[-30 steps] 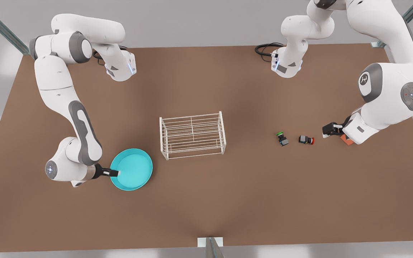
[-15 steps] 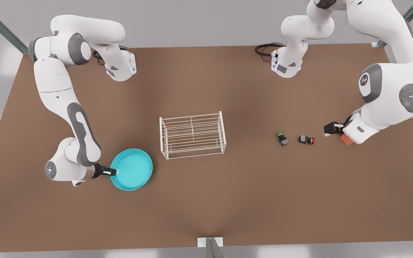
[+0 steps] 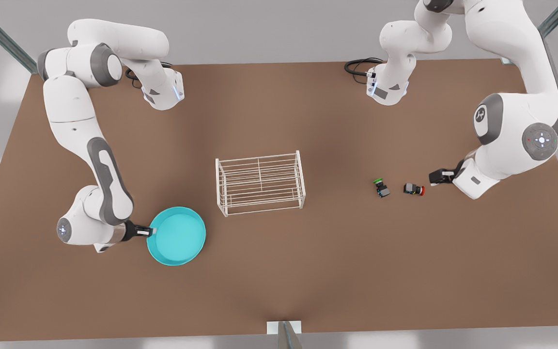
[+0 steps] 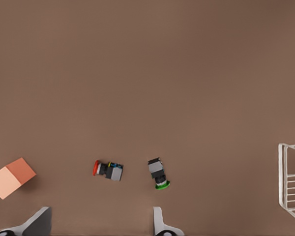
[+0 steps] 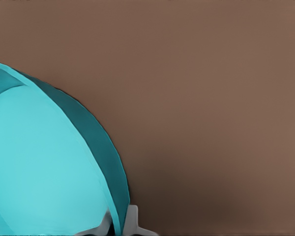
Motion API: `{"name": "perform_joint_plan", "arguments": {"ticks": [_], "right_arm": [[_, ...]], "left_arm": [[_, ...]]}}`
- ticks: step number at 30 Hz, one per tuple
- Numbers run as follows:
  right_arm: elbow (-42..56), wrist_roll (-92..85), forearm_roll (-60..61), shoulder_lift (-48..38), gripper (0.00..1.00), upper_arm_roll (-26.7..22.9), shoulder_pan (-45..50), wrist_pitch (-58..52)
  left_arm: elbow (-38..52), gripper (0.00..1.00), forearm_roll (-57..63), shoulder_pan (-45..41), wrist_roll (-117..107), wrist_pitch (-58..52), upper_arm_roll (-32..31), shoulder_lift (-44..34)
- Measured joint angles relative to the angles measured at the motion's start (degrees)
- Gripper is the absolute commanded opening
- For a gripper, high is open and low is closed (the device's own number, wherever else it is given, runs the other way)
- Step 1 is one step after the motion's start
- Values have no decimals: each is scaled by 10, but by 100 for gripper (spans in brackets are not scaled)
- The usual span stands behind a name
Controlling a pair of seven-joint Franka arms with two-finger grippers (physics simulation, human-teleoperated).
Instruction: Place the plate on the shelf with right arm and place the red button switch in the plate with left arm
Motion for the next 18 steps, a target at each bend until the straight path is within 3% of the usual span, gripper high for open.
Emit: {"name": "perform_joint_plan", "arguments": {"ticks": [7,10,15,18], "right_arm": [[1,-7,0,-29,27,3,-6,-29],[14,-9,0,-52,26,5,-5,-51],[21,-12,0,-75,26,5,-5,-85],[21,-13,0,-93,26,7,-5,-107]], "left_arm": [[-49,100,-8,-32,-202,57,-1,54],[26,100,-28,-24,-280,77,-3,81],[72,100,-52,-25,-358,96,-4,88],[13,100,-43,-33,-378,108,-5,64]]}}
